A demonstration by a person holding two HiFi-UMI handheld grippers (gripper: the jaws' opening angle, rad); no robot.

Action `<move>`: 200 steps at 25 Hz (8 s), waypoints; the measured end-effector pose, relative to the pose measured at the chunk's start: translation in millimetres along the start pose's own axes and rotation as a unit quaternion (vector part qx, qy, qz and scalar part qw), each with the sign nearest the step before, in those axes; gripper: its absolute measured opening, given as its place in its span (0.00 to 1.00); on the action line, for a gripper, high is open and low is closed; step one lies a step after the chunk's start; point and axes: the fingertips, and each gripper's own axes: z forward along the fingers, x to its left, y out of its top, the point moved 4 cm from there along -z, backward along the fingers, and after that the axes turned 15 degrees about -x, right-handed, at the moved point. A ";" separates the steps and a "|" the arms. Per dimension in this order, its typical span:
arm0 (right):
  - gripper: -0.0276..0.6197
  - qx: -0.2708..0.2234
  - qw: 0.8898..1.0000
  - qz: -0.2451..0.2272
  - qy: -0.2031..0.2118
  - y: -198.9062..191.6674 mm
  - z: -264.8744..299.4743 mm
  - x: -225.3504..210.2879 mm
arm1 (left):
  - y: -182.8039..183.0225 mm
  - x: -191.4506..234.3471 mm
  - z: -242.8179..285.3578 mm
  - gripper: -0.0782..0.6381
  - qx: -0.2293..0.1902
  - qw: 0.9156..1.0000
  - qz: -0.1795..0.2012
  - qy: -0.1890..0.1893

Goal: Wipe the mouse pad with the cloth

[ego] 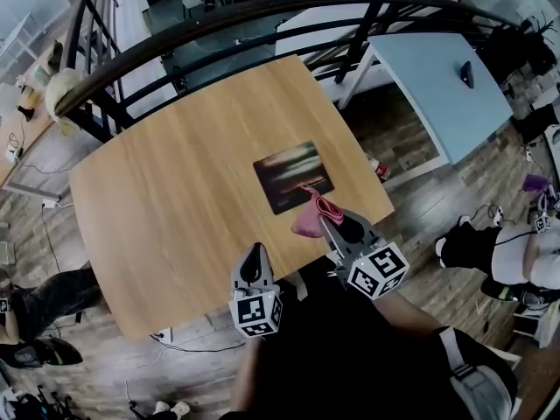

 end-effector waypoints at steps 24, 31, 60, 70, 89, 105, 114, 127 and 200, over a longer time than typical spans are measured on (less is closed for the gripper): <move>0.14 0.131 0.981 0.041 0.137 -84.2 168.0 -78.3 | -120.4 16.1 127.9 0.14 0.126 0.989 0.010 0.073; 0.14 0.202 0.964 0.069 0.158 -144.0 205.2 -86.7 | -163.9 21.8 136.2 0.14 0.175 0.982 0.001 0.068; 0.14 0.347 0.931 0.028 0.108 -294.9 273.9 -131.8 | -246.2 30.3 146.8 0.14 0.247 0.959 -0.091 0.107; 0.14 0.336 0.938 0.007 0.088 -277.7 258.3 -169.4 | -252.4 15.7 139.5 0.14 0.251 0.957 -0.081 0.119; 0.14 0.320 0.947 -0.016 0.011 -255.7 232.4 -278.9 | -250.3 44.8 144.0 0.14 0.249 0.955 -0.082 0.139; 0.14 0.304 0.950 -0.046 -0.054 -223.8 194.2 -343.0 | -251.5 35.9 147.6 0.14 0.251 0.956 -0.075 0.132; 0.14 0.248 0.965 -0.036 0.083 -185.1 200.8 -214.8 | -255.6 35.3 144.3 0.14 0.238 0.960 -0.083 0.122; 0.14 0.335 0.919 0.141 0.152 -275.0 213.5 -81.3 | -252.8 35.4 144.5 0.14 0.230 0.962 -0.096 0.110; 0.15 0.276 0.955 0.041 -0.101 -232.6 102.2 -356.3 | -254.3 41.0 144.6 0.14 0.271 0.952 -0.063 0.129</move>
